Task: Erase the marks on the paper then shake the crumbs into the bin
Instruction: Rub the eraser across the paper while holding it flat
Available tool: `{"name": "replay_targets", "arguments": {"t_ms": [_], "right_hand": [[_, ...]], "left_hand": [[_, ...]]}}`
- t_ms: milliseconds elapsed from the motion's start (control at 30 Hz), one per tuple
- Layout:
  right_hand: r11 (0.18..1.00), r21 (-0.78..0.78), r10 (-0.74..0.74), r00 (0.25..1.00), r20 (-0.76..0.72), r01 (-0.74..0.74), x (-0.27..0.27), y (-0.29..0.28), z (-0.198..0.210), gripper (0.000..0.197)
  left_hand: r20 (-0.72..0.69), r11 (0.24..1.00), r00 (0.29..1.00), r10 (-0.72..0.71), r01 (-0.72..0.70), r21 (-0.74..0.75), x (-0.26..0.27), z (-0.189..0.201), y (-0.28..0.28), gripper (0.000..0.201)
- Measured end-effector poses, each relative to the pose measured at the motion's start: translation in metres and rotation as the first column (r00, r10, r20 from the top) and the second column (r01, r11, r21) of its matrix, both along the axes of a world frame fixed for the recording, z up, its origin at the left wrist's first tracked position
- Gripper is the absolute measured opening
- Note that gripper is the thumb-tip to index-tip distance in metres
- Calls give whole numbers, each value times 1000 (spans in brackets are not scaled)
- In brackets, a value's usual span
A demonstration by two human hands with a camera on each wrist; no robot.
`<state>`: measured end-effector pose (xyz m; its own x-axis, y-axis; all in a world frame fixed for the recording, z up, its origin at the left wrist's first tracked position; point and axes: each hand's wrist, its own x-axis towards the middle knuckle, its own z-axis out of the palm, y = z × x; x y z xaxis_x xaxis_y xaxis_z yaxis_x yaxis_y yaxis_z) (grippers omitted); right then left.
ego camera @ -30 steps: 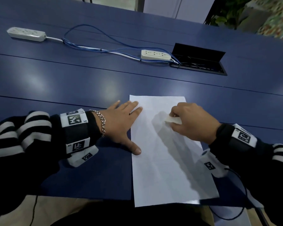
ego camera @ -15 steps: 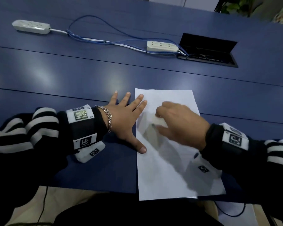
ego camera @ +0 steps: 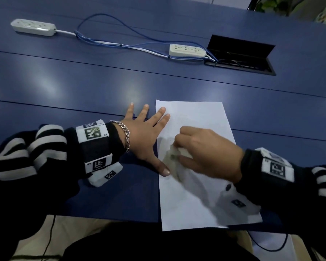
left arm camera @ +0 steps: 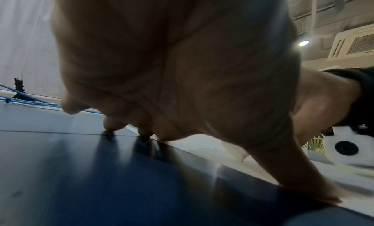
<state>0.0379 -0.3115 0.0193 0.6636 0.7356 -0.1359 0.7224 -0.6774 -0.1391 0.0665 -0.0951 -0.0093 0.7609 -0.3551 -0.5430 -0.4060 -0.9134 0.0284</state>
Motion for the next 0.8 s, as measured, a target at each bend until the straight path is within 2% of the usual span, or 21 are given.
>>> {"name": "replay_targets", "arguments": {"t_ms": [100,200,367,500,633,700,800], "right_hand": [[987,85,-133,991,-28,135,28,-16,-2,34],[980,122,-155,988,-6,154,32,-22,-11,34],[981,72,-179,984,-20,180,37,-21,-7,31],[962,11,-272,960,64,271,37,-12,2,31],[996,24,-84,993,80,82,-16,11,-4,15],[1000,4,-26,999,30,25,-17,10,-3,20],[992,-3,-124,992,0,124,14,-3,4,35]], "left_hand": [[31,1000,1000,-4,4,-2,-5,3,-1,163],[67,1000,998,-12,13,-24,-14,5,-1,154],[35,1000,999,14,-14,-12,-24,7,-1,160],[26,1000,999,28,-28,10,-25,8,-5,164],[27,999,999,34,-34,23,-25,8,-6,166],[27,999,999,35,-36,27,-25,8,-6,165],[24,998,999,45,-45,32,-25,9,-7,164]]}}
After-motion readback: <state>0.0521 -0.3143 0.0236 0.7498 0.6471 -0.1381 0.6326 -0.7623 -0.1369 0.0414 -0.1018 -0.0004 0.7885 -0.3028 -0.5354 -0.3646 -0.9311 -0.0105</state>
